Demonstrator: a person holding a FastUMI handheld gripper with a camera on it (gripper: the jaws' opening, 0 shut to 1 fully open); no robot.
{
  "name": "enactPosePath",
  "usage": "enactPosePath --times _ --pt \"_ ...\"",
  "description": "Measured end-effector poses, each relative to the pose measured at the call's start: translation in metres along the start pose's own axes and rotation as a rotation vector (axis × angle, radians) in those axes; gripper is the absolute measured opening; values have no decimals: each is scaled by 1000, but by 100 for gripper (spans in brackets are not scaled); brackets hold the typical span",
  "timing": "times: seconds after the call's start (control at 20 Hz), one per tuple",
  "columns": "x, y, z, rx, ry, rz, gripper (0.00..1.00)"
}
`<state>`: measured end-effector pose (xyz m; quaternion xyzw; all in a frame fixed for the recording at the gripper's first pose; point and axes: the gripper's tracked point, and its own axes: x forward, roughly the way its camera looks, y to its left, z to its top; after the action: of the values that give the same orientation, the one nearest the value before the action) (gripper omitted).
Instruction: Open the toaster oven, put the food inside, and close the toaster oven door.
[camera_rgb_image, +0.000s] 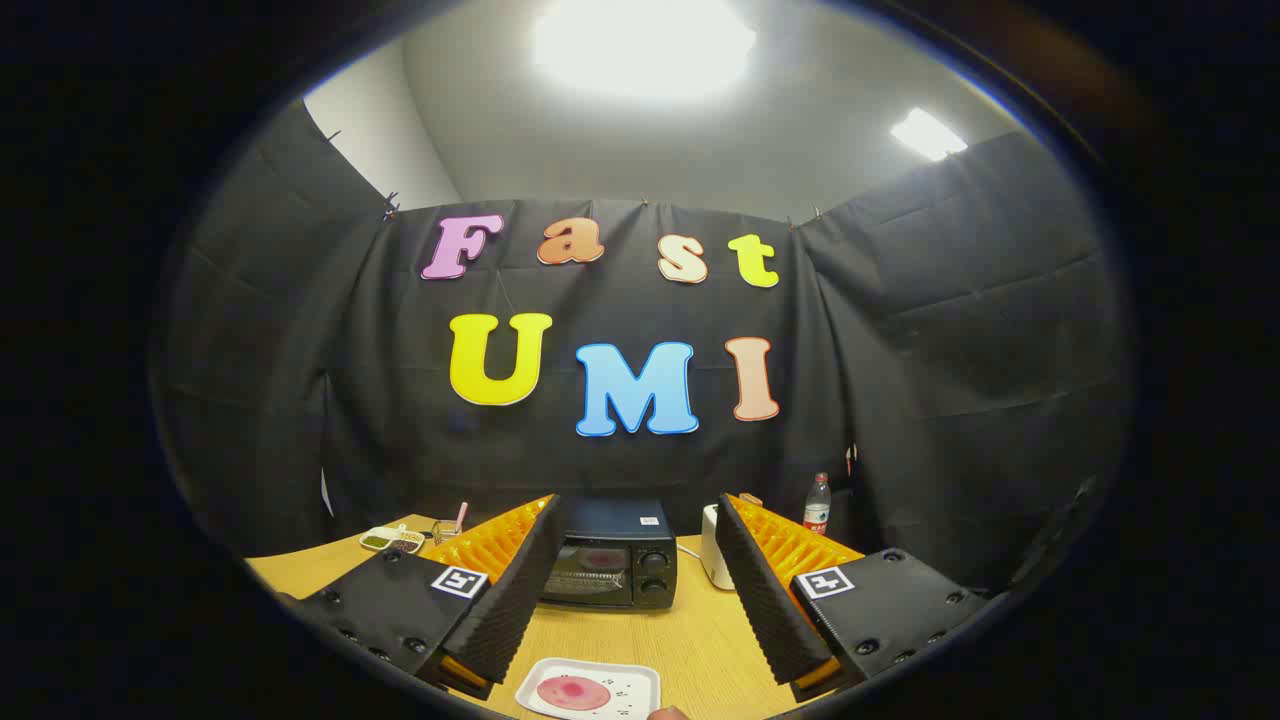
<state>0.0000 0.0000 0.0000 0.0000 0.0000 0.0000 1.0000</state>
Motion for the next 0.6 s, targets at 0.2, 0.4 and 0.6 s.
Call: enactPosePath --times 0.2,0.4,0.6 --pt "3 1 1 12 2 -12 96" --pt "9 5 -1 14 1 -12 96" --pt "16 9 0 32 4 -9 96"
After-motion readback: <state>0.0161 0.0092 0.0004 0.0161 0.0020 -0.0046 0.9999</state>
